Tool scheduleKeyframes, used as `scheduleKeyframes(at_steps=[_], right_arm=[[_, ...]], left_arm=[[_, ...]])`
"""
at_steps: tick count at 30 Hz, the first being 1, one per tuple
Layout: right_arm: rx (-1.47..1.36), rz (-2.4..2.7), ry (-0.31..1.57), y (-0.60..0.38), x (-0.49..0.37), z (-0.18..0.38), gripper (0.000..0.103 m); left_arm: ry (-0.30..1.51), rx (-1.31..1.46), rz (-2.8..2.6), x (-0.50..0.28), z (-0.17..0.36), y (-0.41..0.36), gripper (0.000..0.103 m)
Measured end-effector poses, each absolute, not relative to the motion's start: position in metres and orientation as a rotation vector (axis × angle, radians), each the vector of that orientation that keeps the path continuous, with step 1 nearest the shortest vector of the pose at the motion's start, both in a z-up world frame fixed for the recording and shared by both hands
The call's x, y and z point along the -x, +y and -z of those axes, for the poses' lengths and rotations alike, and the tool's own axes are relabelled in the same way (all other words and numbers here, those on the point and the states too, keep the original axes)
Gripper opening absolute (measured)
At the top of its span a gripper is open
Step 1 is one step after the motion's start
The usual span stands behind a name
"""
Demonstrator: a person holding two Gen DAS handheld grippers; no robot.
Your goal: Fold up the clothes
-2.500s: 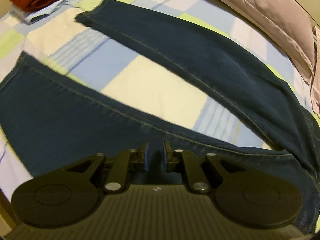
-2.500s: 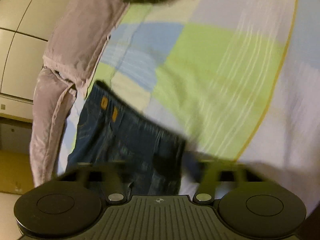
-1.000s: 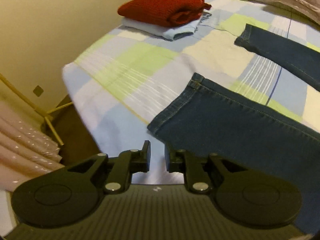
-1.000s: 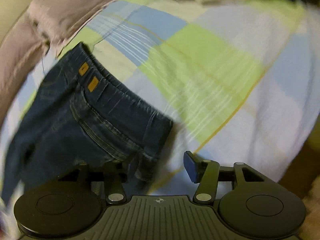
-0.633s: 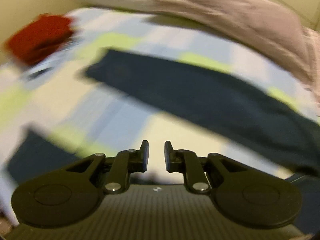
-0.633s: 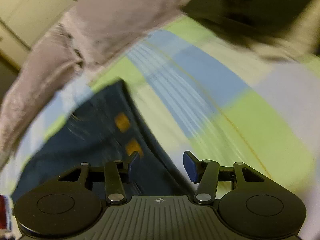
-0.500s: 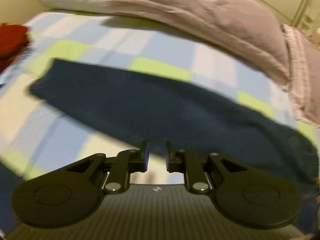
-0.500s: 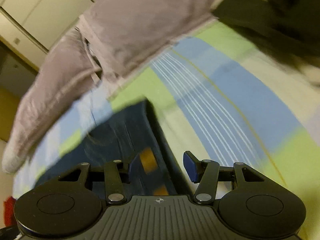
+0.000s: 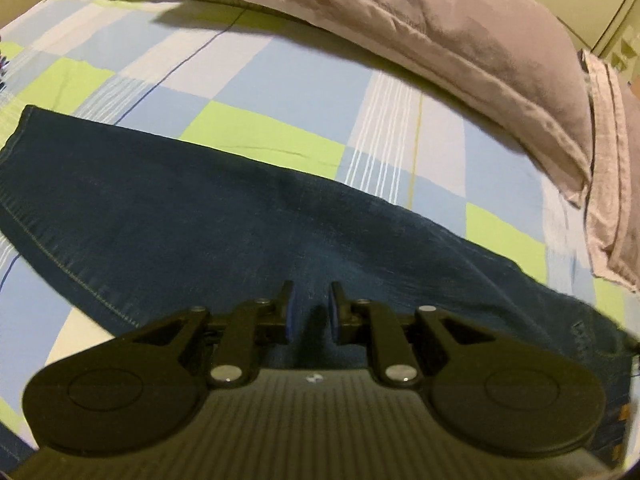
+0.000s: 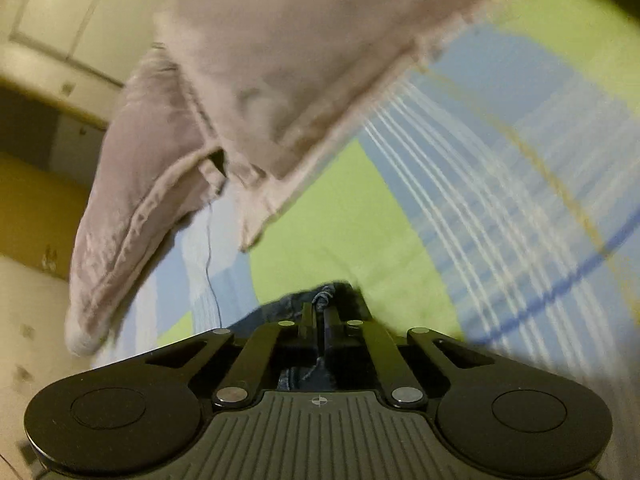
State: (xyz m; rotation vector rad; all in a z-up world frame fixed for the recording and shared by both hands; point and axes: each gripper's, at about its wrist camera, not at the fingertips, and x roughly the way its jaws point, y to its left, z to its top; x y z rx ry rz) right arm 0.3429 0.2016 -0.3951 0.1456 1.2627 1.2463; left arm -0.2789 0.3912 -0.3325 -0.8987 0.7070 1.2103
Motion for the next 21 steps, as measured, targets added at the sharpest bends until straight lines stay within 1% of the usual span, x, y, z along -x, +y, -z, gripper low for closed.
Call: scheduleKeyframes(at_steps=[1, 4, 6, 8, 9, 10, 12, 13, 16, 18, 20, 21], right_arm=[[-0.144, -1.245, 1.225, 0.199, -0.34, 0.393, 0.0], [-0.113, -1.159, 1.172, 0.195, -0.339, 0.408, 0.0], [-0.138, -1.122, 1.166, 0.194, -0.34, 0.415, 0.0], [-0.13, -1.096, 1.163, 0.195, -0.337, 0.409, 0.001], [-0.098, -1.077, 1.144, 0.195, -0.333, 0.402, 0.006], [-0.036, -1.045, 1.093, 0.195, -0.325, 0.39, 0.021], [0.071, -0.976, 0.964, 0.189, -0.307, 0.366, 0.03], [0.118, -0.968, 0.914, 0.186, -0.298, 0.357, 0.03], [0.255, -1.112, 0.889, 0.188, -0.266, 0.353, 0.03], [0.36, -1.2, 0.867, 0.191, -0.245, 0.354, 0.03], [0.502, -1.223, 0.829, 0.202, -0.238, 0.377, 0.03], [0.518, -1.23, 0.802, 0.204, -0.241, 0.385, 0.03]], left_arm=[[0.715, 0.89, -1.211, 0.276, 0.335, 0.394, 0.013], [0.773, 0.833, -1.221, 0.266, 0.343, 0.399, 0.013], [0.819, 0.787, -1.224, 0.258, 0.347, 0.401, 0.013], [0.836, 0.737, -1.195, 0.248, 0.341, 0.399, 0.013], [0.844, 0.712, -1.181, 0.243, 0.338, 0.397, 0.013], [0.852, 0.687, -1.164, 0.238, 0.335, 0.396, 0.013], [0.864, 0.644, -1.099, 0.226, 0.335, 0.388, 0.013], [0.87, 0.622, -1.066, 0.219, 0.334, 0.384, 0.013], [0.889, 0.558, -0.97, 0.201, 0.334, 0.372, 0.014], [0.941, 0.54, -0.948, 0.194, 0.354, 0.38, 0.015], [0.974, 0.466, -0.982, 0.194, 0.375, 0.393, 0.015], [0.956, 0.423, -0.99, 0.198, 0.378, 0.398, 0.015]])
